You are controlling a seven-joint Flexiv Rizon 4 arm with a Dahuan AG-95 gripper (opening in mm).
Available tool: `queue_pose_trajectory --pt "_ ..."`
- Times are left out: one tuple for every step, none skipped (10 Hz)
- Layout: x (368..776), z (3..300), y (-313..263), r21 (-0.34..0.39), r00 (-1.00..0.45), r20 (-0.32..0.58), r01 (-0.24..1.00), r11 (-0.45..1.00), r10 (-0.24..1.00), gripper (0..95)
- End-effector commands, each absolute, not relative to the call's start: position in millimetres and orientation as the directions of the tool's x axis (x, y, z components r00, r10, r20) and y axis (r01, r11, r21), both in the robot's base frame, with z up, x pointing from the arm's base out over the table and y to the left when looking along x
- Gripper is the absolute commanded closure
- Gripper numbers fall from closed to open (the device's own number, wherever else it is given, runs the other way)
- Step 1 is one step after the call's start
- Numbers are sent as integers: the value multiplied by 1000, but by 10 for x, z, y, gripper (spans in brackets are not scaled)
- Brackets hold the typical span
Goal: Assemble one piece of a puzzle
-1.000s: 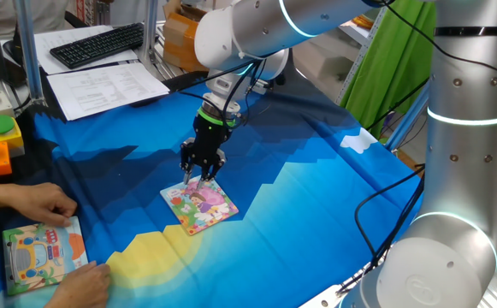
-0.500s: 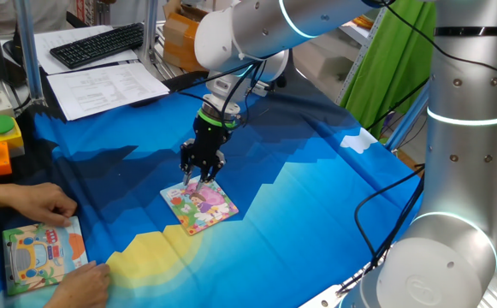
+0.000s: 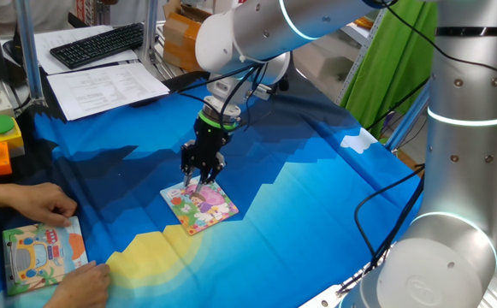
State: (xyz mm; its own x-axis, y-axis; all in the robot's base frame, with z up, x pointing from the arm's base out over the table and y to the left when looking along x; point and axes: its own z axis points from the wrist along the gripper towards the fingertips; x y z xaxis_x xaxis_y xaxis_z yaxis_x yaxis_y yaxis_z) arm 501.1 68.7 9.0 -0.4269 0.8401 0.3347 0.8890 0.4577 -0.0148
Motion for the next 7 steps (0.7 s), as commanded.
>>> queue_pose_trajectory --pt "4998 78 697 -14 -417 332 895 447 846 950" --pt "4993 62 708 -12 -415 331 896 444 847 950" --pt "4993 61 709 -13 -415 330 896 444 848 950" --pt "4992 60 709 -16 -409 329 899 438 851 950" --pt "4991 59 710 -16 -412 328 898 441 850 950" --pt "4991 59 710 -18 -413 323 897 442 851 950" --pt "4991 60 709 -19 -414 321 896 443 852 950"
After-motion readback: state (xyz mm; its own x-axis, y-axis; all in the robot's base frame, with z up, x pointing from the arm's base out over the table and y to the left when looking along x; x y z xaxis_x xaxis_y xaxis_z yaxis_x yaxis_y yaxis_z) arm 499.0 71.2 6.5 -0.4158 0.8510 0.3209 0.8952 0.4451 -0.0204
